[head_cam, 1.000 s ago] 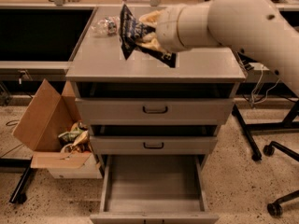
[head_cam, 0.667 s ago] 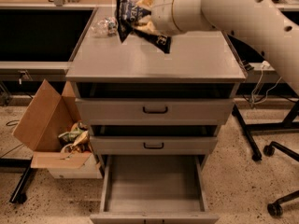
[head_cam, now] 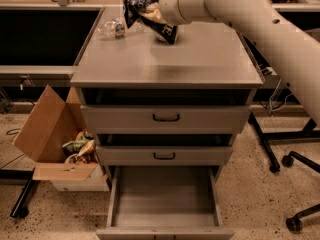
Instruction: Pick blue chip bag from bottom drawer and place on counter
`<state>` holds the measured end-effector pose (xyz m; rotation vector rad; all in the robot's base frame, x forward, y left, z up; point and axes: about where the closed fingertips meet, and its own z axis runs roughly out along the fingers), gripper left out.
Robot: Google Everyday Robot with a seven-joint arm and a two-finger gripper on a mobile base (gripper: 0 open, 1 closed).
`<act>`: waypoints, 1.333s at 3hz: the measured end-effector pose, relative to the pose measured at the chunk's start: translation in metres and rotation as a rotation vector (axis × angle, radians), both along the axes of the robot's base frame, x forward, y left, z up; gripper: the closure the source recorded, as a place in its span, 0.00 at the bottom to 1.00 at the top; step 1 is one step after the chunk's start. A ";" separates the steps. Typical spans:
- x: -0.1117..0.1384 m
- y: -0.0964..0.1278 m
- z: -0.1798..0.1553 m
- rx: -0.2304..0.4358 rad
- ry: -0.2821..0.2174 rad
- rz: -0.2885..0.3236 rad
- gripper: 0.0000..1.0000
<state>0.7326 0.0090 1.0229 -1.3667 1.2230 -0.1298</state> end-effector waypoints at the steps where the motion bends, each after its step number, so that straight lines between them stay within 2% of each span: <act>1: 0.026 0.000 -0.009 0.028 0.025 -0.017 0.37; 2: 0.027 0.000 -0.008 0.030 0.024 -0.017 0.14; 3: 0.027 0.000 -0.008 0.030 0.024 -0.017 0.00; 4: 0.027 0.000 -0.008 0.030 0.024 -0.017 0.00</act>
Offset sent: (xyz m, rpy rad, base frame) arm 0.0221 -0.0004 -0.0075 0.0237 0.0215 -0.0143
